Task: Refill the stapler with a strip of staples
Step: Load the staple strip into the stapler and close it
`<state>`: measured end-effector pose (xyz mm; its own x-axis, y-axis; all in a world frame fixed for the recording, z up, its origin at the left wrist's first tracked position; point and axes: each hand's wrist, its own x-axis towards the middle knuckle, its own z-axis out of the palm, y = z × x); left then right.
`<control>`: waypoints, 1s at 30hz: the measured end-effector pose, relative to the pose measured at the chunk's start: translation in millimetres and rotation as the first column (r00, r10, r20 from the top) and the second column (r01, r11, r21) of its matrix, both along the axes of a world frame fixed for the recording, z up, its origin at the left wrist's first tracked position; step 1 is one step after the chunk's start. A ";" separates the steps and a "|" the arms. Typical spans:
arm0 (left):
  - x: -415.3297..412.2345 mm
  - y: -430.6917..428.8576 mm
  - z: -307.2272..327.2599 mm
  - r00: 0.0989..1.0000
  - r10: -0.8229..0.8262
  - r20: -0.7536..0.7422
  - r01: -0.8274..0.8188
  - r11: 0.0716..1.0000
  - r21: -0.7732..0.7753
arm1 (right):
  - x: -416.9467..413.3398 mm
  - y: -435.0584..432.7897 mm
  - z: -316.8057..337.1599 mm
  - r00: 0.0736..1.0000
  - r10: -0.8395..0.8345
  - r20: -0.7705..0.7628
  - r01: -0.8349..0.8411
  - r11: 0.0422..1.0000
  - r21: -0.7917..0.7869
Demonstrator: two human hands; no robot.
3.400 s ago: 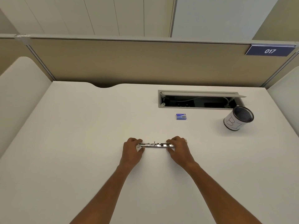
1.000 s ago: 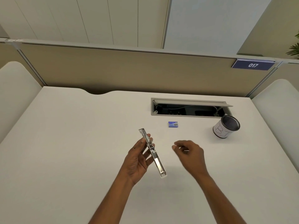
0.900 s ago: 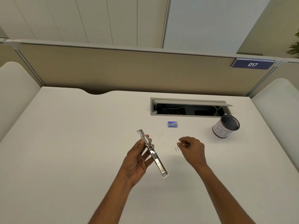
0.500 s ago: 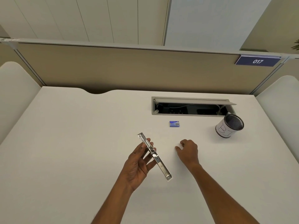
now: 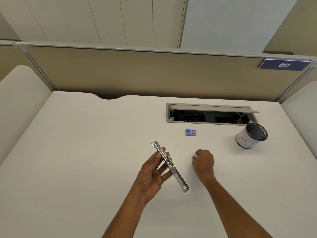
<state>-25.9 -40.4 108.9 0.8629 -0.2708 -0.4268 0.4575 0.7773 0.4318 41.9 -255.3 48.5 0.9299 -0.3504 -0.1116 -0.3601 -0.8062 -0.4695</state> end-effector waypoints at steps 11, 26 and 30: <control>-1.0 0.9 -2.6 1.000 0.003 -0.002 -0.003 1.000 0.011 | -6.0 5.3 4.4 1.000 -0.021 -0.009 0.021 1.000 -0.011; -2.1 1.4 2.8 1.000 -0.014 0.021 0.014 1.000 -0.008 | -7.6 33.1 61.1 0.979 -0.027 0.203 -0.053 0.925 0.376; -3.0 -0.1 9.1 0.998 -0.037 0.042 0.036 0.999 0.014 | -16.0 44.0 102.8 0.974 -0.025 0.226 -0.123 0.779 0.615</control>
